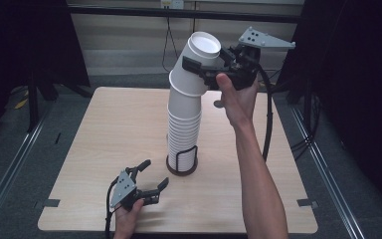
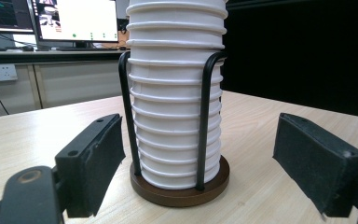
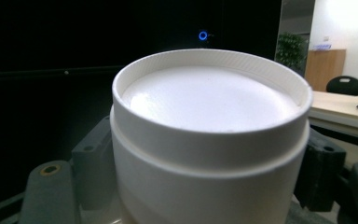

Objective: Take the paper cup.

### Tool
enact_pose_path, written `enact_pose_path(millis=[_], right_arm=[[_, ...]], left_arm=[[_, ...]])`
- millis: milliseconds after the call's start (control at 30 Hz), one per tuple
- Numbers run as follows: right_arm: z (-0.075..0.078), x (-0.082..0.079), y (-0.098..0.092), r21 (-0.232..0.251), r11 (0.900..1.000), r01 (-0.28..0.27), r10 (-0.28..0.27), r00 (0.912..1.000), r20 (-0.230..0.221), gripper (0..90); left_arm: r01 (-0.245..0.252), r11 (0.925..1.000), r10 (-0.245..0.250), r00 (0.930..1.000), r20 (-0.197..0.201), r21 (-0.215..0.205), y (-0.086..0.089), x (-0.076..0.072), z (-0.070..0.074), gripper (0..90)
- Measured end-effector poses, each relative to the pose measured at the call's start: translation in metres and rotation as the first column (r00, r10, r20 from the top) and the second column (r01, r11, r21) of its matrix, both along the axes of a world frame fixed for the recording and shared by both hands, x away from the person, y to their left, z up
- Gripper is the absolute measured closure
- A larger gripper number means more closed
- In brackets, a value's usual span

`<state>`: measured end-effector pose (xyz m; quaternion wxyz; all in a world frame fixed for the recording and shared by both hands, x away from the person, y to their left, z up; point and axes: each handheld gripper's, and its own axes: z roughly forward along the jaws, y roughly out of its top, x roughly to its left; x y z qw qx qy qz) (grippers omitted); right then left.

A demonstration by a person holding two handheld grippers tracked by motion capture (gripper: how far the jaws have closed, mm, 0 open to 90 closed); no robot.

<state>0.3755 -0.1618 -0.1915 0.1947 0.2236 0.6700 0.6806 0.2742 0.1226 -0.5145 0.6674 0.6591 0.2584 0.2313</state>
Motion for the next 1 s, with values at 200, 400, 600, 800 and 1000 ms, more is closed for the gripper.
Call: enact_pose_path(millis=[200,400,600,800,1000], right_arm=[[0.001,-0.003,-0.005,0.025,1.0,0.002,-0.003,0.9999,0.016,23.0],[0.002,-0.005,-0.009,0.061,0.998,-0.001,0.0,0.9997,0.025,22.9],[0.005,-0.007,-0.017,0.088,0.996,0.005,-0.008,0.9994,0.033,22.9],[0.009,-0.01,-0.023,0.102,0.995,0.008,-0.011,0.9993,0.036,23.0],[0.009,-0.013,-0.032,0.113,0.994,0.014,-0.018,0.9994,0.031,22.9]], left_arm=[[0.001,1.0,-0.001,1.0,-0.002,-0.001,0.0,0.0,0.0,15.8],[0.001,1.0,-0.001,1.0,-0.001,-0.001,0.0,0.0,0.0,15.8],[0.001,1.0,-0.001,1.0,-0.002,-0.001,0.0,0.0,0.0,15.8],[0.001,1.0,-0.001,1.0,-0.001,-0.001,0.0,0.0,0.0,15.7],[0.001,1.0,-0.001,1.0,-0.002,-0.001,0.0,0.0,0.0,15.6]])
